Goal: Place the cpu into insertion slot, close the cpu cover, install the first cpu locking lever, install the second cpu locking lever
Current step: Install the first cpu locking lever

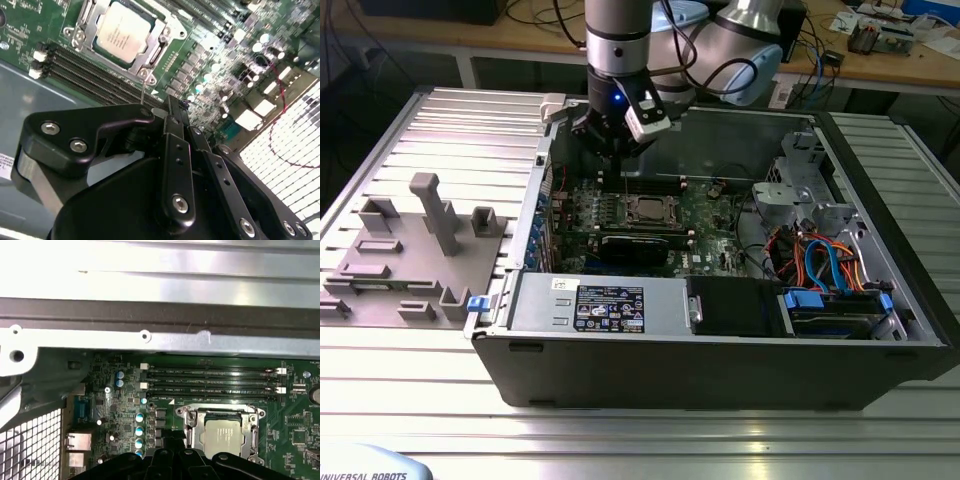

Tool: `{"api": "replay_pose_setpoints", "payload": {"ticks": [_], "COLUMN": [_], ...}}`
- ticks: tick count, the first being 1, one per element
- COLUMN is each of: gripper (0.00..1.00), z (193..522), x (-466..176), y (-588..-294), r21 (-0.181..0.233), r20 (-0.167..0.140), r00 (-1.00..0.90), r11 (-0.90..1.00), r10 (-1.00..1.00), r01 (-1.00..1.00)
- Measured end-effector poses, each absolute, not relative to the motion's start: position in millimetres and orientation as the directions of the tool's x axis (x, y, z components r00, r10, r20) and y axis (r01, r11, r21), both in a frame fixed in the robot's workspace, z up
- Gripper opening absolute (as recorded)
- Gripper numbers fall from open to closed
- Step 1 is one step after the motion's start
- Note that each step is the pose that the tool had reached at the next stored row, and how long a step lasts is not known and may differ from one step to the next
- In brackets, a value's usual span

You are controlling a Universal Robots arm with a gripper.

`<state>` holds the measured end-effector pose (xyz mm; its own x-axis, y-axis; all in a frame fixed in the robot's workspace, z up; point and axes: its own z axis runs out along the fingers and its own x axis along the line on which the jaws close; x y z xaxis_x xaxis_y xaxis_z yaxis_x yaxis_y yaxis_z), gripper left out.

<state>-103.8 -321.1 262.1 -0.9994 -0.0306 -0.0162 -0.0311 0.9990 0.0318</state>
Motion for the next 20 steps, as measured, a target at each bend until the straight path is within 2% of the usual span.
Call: {"api": "replay_pose_setpoints", "payload": {"ticks": [20], "gripper": [0.11], "z": [260.9], "x": [-83.0], "y": [-308.8], "r21": [0.031], "r20": [-0.016], "r00": [-0.999], "r11": [0.999], "r10": [-0.033], "r01": [-0.033]}}
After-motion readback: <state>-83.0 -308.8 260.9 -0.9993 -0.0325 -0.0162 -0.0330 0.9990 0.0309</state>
